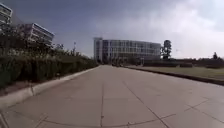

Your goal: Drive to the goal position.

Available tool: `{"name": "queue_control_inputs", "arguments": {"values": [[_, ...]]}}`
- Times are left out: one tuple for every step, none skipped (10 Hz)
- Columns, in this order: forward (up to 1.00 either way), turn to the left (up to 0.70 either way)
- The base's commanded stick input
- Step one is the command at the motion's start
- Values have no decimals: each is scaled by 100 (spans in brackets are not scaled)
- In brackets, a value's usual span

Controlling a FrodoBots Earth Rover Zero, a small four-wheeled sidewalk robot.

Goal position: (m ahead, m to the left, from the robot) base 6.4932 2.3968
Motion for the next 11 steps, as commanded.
{"name": "queue_control_inputs", "arguments": {"values": [[0, 0], [0, 0], [0, 0], [0, 0], [-45, 0], [-45, 0], [-45, 0], [-45, 0], [-45, 0], [-45, 0], [-45, 0]]}}
